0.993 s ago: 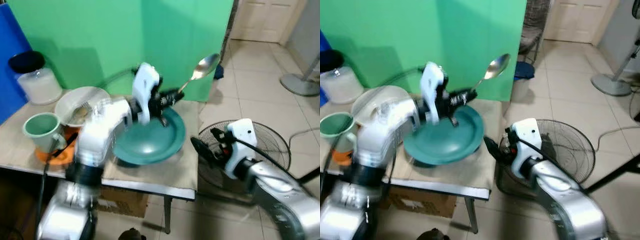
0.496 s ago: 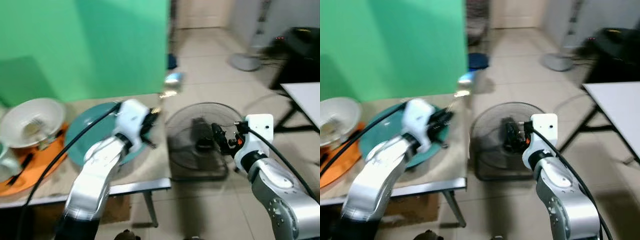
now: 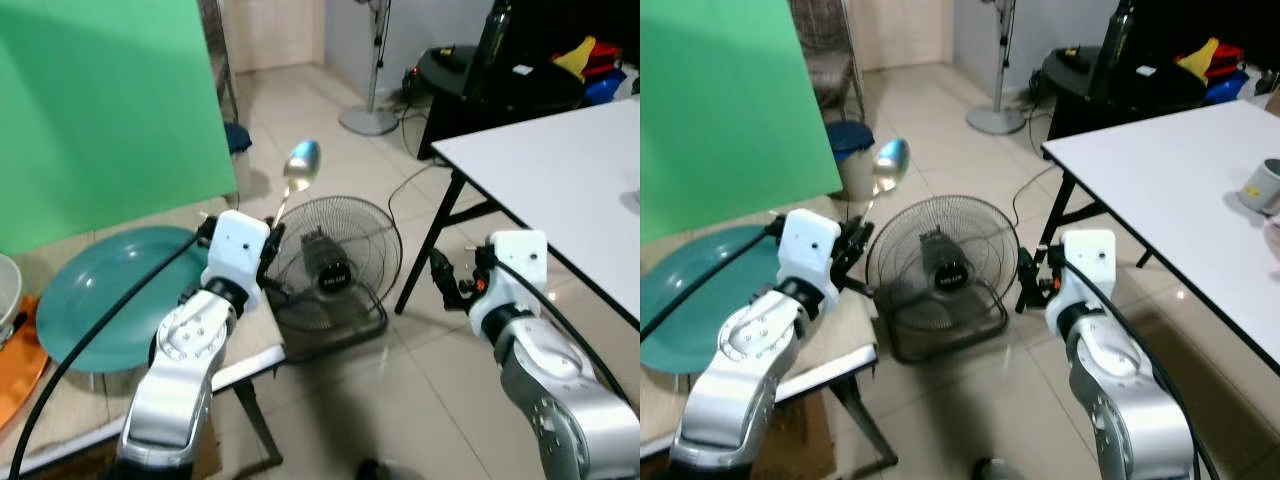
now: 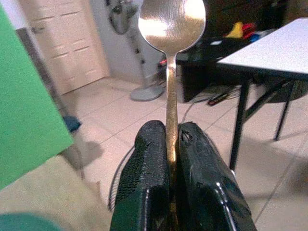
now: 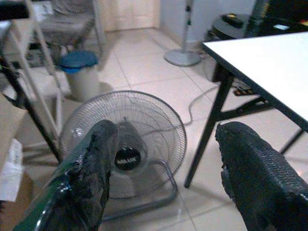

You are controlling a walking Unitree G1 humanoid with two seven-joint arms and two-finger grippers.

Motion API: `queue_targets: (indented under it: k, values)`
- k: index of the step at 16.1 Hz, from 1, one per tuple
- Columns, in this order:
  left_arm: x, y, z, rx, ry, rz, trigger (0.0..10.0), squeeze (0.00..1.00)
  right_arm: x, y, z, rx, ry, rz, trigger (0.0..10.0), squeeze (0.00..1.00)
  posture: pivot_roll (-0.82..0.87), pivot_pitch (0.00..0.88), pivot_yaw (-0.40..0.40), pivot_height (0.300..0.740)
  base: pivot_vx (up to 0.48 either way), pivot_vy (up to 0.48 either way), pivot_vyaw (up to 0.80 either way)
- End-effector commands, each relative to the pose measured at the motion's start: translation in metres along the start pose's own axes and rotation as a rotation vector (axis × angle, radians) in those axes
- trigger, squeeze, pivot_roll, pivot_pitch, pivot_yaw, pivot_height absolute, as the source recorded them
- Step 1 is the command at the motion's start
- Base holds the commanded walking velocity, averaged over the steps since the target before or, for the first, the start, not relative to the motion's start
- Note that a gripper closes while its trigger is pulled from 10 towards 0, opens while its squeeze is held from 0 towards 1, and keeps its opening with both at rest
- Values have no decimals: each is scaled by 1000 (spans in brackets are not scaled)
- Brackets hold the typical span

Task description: Setting the table

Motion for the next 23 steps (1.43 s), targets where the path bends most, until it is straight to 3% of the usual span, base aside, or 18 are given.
queue_targets:
  k: [1,6,9,17,23]
  values:
    - [2,-1,5,-12,0,16,10000,0,-1,1,-4,22,11,-9,10000,0,90,0,11,740,0,0,-800]
    - [7,-1,8,-25,36,38,10000,0,5,-3,0,18,29,15,10000,0,88,0,7,740,0,0,-800]
    - [7,0,9,-28,52,36,10000,0,4,-3,1,21,26,15,10000,0,89,0,9,740,0,0,0]
    - [9,-5,15,-37,65,11,10000,0,4,-6,12,-28,17,20,10000,0,85,0,21,740,354,0,-100]
    - [12,-7,15,-40,57,4,10000,0,7,-7,13,-39,14,31,10000,0,82,0,18,740,402,0,-778]
Point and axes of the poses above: a point about 5 cm out from each wrist's last joint towards the gripper, its own y axis pointing back from the gripper into the wrist, its own z axis along the axis of the wrist's last joint, x = y × z, the point moved 5 cm from there along -y, pointing out of the wrist towards the gripper, and after that the axes turned 9 degrees about y, right-handed, at the moved point
